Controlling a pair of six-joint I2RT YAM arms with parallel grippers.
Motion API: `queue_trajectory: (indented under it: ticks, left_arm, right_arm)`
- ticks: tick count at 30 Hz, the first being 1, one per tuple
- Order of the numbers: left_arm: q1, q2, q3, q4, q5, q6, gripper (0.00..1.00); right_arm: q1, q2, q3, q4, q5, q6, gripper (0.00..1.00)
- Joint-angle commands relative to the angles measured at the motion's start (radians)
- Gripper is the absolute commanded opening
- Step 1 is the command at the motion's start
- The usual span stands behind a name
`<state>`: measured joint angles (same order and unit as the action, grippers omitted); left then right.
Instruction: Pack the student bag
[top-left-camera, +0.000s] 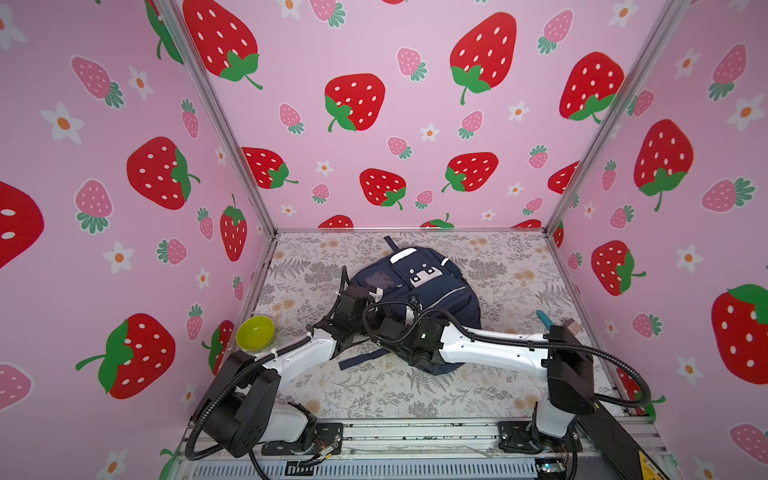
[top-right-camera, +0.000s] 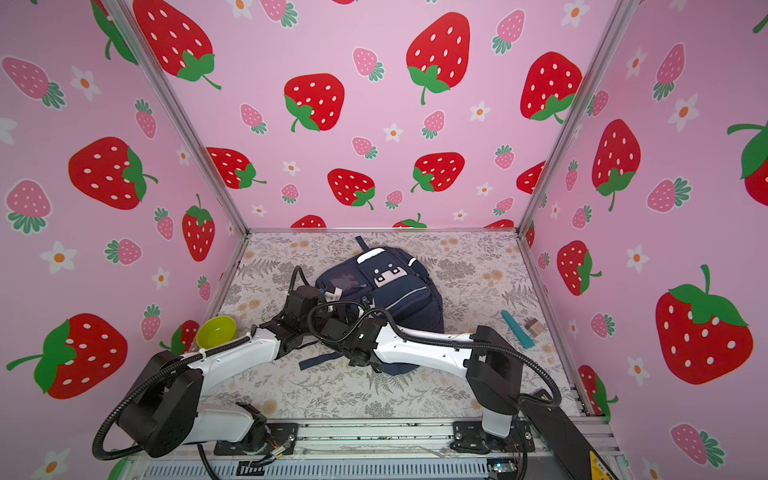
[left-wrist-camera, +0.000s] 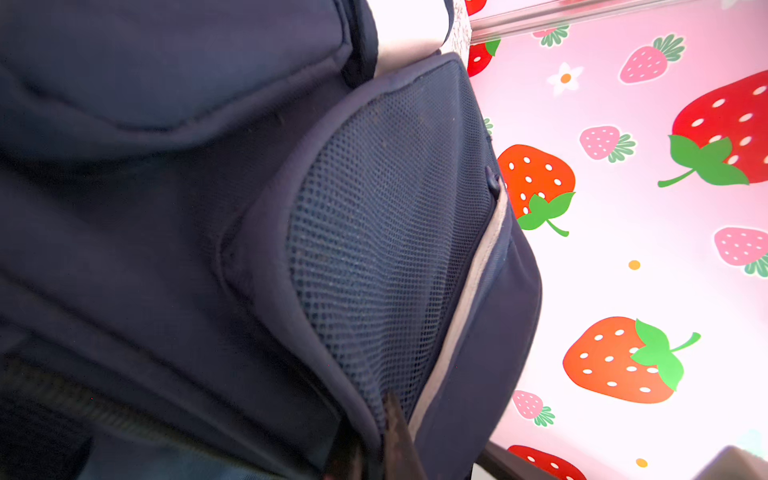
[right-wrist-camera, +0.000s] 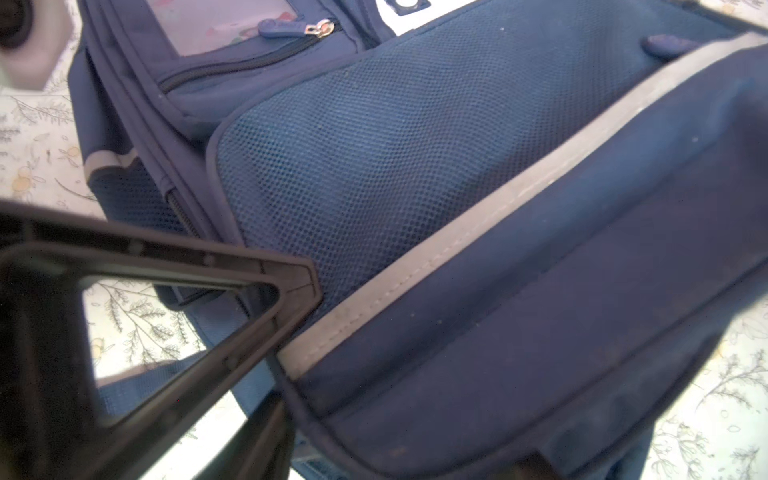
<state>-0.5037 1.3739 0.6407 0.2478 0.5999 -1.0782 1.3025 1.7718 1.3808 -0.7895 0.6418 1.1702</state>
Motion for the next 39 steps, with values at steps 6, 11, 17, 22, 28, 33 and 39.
queue_trajectory:
  ticks: [6, 11, 17, 22, 28, 33, 39]
  left_arm:
    - [-0.012, 0.004, 0.057, 0.046, 0.069, 0.039, 0.0]
    - [-0.012, 0.013, 0.06, 0.033, 0.066, 0.049, 0.0]
    - [-0.011, 0.013, 0.06, 0.005, 0.057, 0.071, 0.0]
    - [-0.011, 0.017, 0.056, 0.002, 0.052, 0.075, 0.0]
    - [-0.012, 0.021, 0.054, -0.014, 0.045, 0.087, 0.0]
    - [-0.009, 0.019, 0.055, -0.038, 0.03, 0.093, 0.0]
    - [0.036, 0.013, 0.064, -0.1, 0.016, 0.094, 0.0]
  right_arm:
    - [-0.018, -0.076, -0.082, -0.057, 0.015, 0.044, 0.42]
    - [-0.013, -0.087, -0.086, -0.081, 0.019, 0.058, 0.35]
    - [-0.006, -0.086, -0.08, -0.115, 0.033, 0.069, 0.25]
    - [0.002, -0.072, -0.061, -0.13, 0.039, 0.066, 0.18]
    - [0.015, -0.073, -0.042, -0.142, 0.043, 0.068, 0.12]
    - [0.021, -0.097, -0.053, -0.155, 0.046, 0.078, 0.0]
    - [0.026, -0.187, -0.129, -0.14, 0.06, 0.076, 0.0]
